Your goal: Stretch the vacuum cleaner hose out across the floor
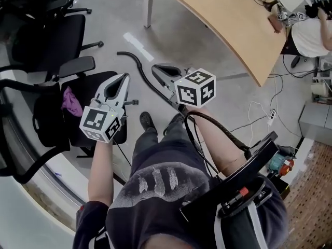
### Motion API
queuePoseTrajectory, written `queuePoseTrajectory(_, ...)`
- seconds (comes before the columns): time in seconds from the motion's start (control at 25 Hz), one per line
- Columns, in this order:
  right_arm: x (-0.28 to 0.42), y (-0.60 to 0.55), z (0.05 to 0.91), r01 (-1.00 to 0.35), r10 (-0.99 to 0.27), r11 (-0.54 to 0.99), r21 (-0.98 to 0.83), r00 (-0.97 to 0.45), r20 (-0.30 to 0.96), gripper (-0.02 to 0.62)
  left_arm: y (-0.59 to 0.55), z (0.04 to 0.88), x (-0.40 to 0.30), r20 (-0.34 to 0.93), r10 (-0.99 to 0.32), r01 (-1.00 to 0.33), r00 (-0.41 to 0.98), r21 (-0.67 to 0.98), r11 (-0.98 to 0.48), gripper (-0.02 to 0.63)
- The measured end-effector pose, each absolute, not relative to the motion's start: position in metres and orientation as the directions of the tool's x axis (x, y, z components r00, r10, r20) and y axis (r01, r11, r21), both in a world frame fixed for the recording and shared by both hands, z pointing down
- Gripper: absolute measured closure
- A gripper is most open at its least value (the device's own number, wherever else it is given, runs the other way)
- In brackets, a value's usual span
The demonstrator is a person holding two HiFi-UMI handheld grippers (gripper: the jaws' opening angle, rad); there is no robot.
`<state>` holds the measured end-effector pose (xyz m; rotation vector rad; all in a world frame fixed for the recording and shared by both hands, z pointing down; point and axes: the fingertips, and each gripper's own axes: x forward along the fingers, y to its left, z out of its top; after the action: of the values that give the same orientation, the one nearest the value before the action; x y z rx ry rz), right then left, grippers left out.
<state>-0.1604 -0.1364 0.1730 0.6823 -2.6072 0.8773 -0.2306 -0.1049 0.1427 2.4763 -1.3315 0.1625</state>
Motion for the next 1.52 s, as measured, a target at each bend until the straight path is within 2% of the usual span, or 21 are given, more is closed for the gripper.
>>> queuePoseTrajectory(0.16, -0.153, -0.125, 0.160, -0.547, -0.365, 0.713, -0.439, -0.823, 0.435, 0.591, -0.102, 0.127, -0.226, 0.241, -0.801, -0.835, 0.549, 0.202, -0.512, 0.600)
queuePoseTrajectory(0.48, -0.131, -0.097, 0.148, -0.483, -0.340, 0.750, -0.453, -0.868, 0.362, 0.591, -0.084, 0.113, -0.201, 0.216, -0.823, -0.850, 0.526, 0.136, -0.508, 0.600)
queuePoseTrajectory(0.84, -0.036, -0.044, 0.132, -0.407, -0.281, 0.804, -0.435, -0.903, 0.325, 0.591, -0.050, 0.108, -0.081, 0.244, -0.779, -0.815, 0.578, 0.114, -0.568, 0.600)
queuePoseTrajectory(1.12, 0.027, -0.013, 0.122, -0.252, -0.142, 0.910, -0.330, -0.936, 0.322, 0.591, -0.009, 0.090, -0.011, 0.248, -0.786, -0.814, 0.566, 0.015, -0.581, 0.600)
queuePoseTrajectory(1.32, 0.031, -0.003, 0.108, -0.186, -0.101, 0.957, -0.225, -0.934, 0.343, 0.591, 0.017, 0.081, -0.001, 0.254, -0.822, -0.848, 0.509, -0.018, -0.530, 0.600)
queuePoseTrajectory(1.52, 0.018, 0.034, 0.089, -0.157, -0.084, 0.946, -0.283, -0.964, 0.254, 0.590, 0.040, 0.071, 0.001, 0.239, -0.843, -0.867, 0.482, -0.011, -0.499, 0.600)
